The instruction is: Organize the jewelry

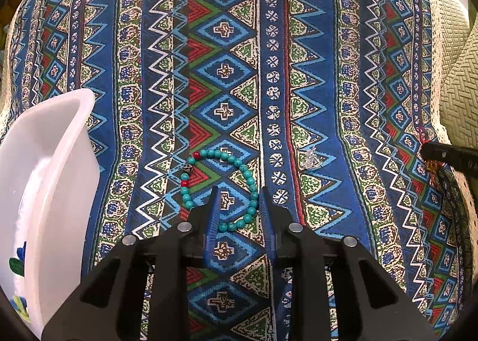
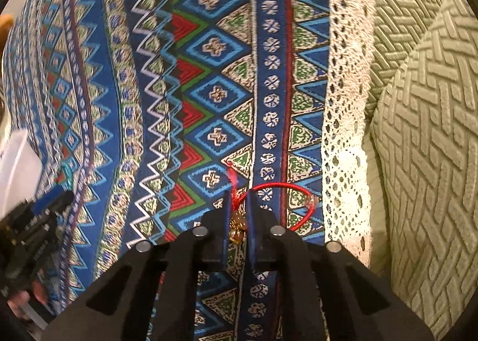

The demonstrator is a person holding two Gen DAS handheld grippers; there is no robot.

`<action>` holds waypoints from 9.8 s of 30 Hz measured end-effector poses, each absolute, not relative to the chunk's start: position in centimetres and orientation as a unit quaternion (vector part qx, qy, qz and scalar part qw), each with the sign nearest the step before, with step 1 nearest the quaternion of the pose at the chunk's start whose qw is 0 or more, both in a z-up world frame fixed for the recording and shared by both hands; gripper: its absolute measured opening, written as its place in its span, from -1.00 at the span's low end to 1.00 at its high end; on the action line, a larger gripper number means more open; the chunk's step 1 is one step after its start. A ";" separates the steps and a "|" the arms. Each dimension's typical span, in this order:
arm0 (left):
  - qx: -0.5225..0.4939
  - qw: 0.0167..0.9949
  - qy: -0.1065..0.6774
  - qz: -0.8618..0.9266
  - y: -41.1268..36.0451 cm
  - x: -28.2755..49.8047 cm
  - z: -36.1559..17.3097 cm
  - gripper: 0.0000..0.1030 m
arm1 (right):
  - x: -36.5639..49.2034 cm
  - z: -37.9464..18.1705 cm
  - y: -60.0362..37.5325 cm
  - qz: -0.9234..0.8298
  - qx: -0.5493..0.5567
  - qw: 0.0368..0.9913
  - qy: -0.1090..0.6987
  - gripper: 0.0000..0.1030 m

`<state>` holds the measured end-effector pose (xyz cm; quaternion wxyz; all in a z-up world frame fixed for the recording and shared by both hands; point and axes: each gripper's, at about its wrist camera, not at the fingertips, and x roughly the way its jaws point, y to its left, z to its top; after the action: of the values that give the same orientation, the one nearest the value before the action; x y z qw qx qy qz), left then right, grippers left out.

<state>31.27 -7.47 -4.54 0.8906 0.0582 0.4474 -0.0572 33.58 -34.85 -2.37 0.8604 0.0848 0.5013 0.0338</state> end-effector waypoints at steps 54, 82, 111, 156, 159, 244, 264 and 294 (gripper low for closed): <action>-0.034 0.913 0.407 -0.006 10.3 18.3 11.5 -0.88 | 26.2 15.0 -11.1 0.333 0.093 0.846 0.406 -0.87; -0.062 0.898 0.435 -0.017 12.0 17.6 7.1 0.22 | 31.1 6.3 -13.7 0.138 -0.003 0.880 0.454 -0.02; -0.104 0.883 0.458 -0.013 12.7 16.8 6.0 0.22 | 30.5 7.8 -9.7 0.214 0.014 0.872 0.440 -0.70; 0.038 0.887 0.456 -0.057 -2.0 2.6 5.2 0.22 | -0.5 5.2 -24.5 0.017 0.073 0.881 0.466 -0.19; 0.036 0.886 0.458 -0.054 -2.2 2.0 4.8 0.23 | -1.0 5.2 -24.3 0.021 0.074 0.882 0.465 -0.18; 0.070 0.882 0.466 -0.037 -3.0 1.3 4.0 0.89 | -1.4 3.4 -24.8 0.024 0.094 0.871 0.482 -0.08; 0.059 0.876 0.478 -0.029 -2.3 1.6 3.7 0.89 | -1.3 3.3 -24.5 0.026 0.093 0.871 0.482 -0.03; 0.054 0.871 0.487 -0.020 -1.6 1.8 3.2 0.89 | -1.6 3.3 -24.3 0.026 0.096 0.871 0.482 0.13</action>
<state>1.80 -1.58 3.25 0.8714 0.0544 0.4871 -0.0203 -1.63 -24.30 3.29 0.8708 0.0957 0.4816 0.0258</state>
